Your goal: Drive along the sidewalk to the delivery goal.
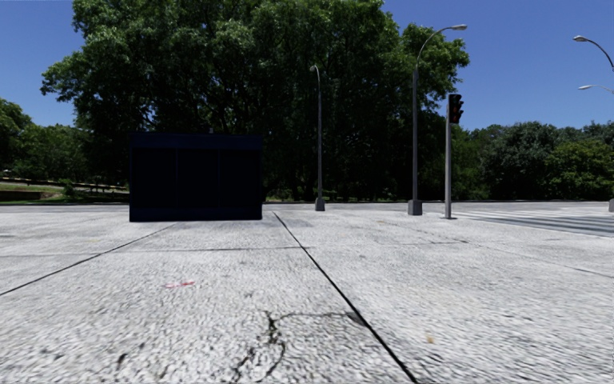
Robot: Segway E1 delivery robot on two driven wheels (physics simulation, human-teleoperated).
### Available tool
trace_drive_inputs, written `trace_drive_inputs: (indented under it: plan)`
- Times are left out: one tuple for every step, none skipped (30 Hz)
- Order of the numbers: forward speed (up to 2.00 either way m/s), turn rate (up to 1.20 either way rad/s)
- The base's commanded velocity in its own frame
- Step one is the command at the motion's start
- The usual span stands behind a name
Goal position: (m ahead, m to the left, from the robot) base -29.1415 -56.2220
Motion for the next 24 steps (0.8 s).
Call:
trace_drive_inputs:
  plan:
    - [2.00, 0.00]
    - [2.00, -0.12]
    - [2.00, -0.20]
    - [2.00, -0.22]
    - [2.00, -0.22]
    - [2.00, -0.23]
    - [2.00, -0.25]
    - [2.00, -0.30]
    - [2.00, -0.31]
    - [2.00, -0.31]
    - [2.00, -0.32]
    - [2.00, -0.35]
    - [2.00, -0.40]
    - [2.00, -0.40]
    - [2.00, -0.42]
    - [2.00, -0.42]
    - [2.00, -0.43]
    - [2.00, -0.43]
    - [2.00, -0.43]
    - [2.00, -0.43]
    - [2.00, -0.43]
    - [2.00, -0.43]
    - [2.00, -0.43]
    - [2.00, -0.43]
